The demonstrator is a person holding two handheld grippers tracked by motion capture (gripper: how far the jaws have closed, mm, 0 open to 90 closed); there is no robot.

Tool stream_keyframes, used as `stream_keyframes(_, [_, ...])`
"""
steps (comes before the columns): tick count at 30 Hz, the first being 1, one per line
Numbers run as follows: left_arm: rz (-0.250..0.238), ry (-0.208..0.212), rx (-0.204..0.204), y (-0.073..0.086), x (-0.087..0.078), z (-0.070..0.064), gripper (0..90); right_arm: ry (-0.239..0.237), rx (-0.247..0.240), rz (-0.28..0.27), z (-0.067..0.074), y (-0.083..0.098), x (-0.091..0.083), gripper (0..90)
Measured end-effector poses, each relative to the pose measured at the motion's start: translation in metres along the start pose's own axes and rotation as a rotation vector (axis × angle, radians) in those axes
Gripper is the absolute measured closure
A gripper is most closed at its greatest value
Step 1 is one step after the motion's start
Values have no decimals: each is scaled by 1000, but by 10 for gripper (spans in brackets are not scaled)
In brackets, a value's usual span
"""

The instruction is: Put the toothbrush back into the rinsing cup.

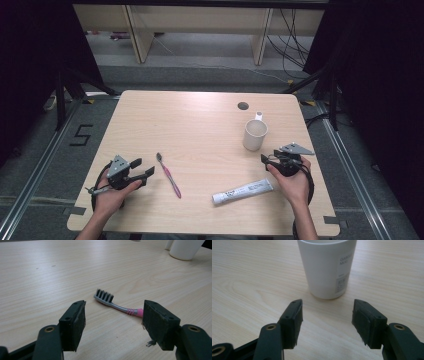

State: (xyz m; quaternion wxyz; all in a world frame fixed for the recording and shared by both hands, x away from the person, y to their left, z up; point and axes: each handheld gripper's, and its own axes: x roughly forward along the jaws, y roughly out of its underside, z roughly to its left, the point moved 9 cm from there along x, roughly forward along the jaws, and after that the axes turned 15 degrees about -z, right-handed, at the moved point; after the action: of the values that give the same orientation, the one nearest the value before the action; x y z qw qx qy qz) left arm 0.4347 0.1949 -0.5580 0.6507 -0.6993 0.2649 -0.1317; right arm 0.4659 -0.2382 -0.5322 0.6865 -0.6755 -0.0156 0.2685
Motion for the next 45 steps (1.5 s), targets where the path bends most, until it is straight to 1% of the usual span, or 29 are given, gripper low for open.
stream_keyframes(2, [6, 0, -10, -1, 1, -2, 353, -7, 2, -8, -1, 0, 1, 426])
stream_keyframes(3, [27, -13, -19, -2, 1, -5, 355, 20, 30, 4, -2, 4, -1, 429])
stream_keyframes(4, [41, -19, -20, -2, 1, -7, 358, 39, -9, -3, -7, 5, -1, 429])
stream_keyframes(7, [75, -25, -34, -1, 2, -10, 356, 29, -8, 11, -8, 7, 1, 427])
stream_keyframes(8, [134, -45, -48, 2, 0, -12, 356, 15, 11, 32, -6, 7, -2, 427])
stream_keyframes(11, [195, -57, -88, 5, 1, -19, 366, 46, -10, 11, -8, 4, -1, 427])
stream_keyframes(13, [284, -52, -86, 8, 1, -23, 364, 39, -10, 24, -6, 4, -3, 427])
stream_keyframes(14, [325, -47, -74, 9, 1, -25, 372, 35, 19, 22, -3, 4, -3, 426])
stream_keyframes(15, [325, -47, -74, 9, 1, -25, 383, 35, 19, 22, -3, 4, -3, 426])
stream_keyframes(16, [406, -43, -53, 9, 1, -26, 383, 37, -10, 31, -4, 3, -4, 421])
stream_keyframes(20, [496, -71, -89, -1, 11, -34, 384, 30, -1, 41, -1, 4, -6, 414])
stream_keyframes(21, [496, -71, -89, -1, 11, -34, 382, 30, -1, 41, -1, 4, -6, 414])
stream_keyframes(22, [574, -66, -90, -5, 13, -36, 379, 25, 5, 44, 1, 3, -6, 413])
stream_keyframes(24, [648, -83, -91, -7, 16, -37, 366, 26, -5, 44, 1, 4, -5, 412])
stream_keyframes(26, [693, -106, -110, -8, 22, -38, 355, 14, 26, 49, 5, 4, -5, 412])
stream_keyframes(28, [741, -127, -111, -7, 27, -37, 334, 12, -28, 38, 1, 2, -5, 412])
stream_keyframes(29, [766, -124, -95, -7, 28, -36, 322, 13, -26, 38, 1, 2, -5, 411])
stream_keyframes(30, [779, -128, -94, -7, 31, -37, 323, 16, -27, 37, 0, 2, -5, 411])
stream_keyframes(31, [800, -125, -83, -7, 33, -35, 329, 18, 17, 51, 4, 3, -7, 411])
stream_keyframes(34, [829, -140, -103, -5, 37, -36, 331, 20, 31, 54, 4, 3, -7, 411])
stream_keyframes(35, [829, -143, -113, -5, 38, -36, 331, 20, -10, 43, 0, 2, -7, 410])
stream_keyframes(36, [833, -154, -130, -5, 39, -38, 331, 22, -14, 40, -1, 2, -6, 410])
stream_keyframes(37, [840, -146, -116, -5, 40, -37, 331, 22, -19, 41, -1, 2, -7, 409])
stream_keyframes(38, [849, -147, -119, -4, 40, -37, 331, 20, -16, 45, 0, 3, -7, 409])
stream_keyframes(39, [848, -151, -123, -4, 41, -38, 330, 17, 37, 57, 5, 4, -7, 409])
stream_keyframes(40, [850, -152, -129, -4, 43, -39, 330, 14, -10, 44, 1, 3, -6, 408])
stream_keyframes(42, [860, -147, -125, -2, 44, -40, 331, 28, 35, 57, 5, 5, -7, 407])
stream_keyframes(44, [869, -142, -121, -1, 44, -40, 334, 25, 30, 55, 5, 4, -7, 407])
stream_keyframes(45, [871, -155, -144, 2, 46, -42, 335, 15, 29, 39, 5, 4, -4, 408])
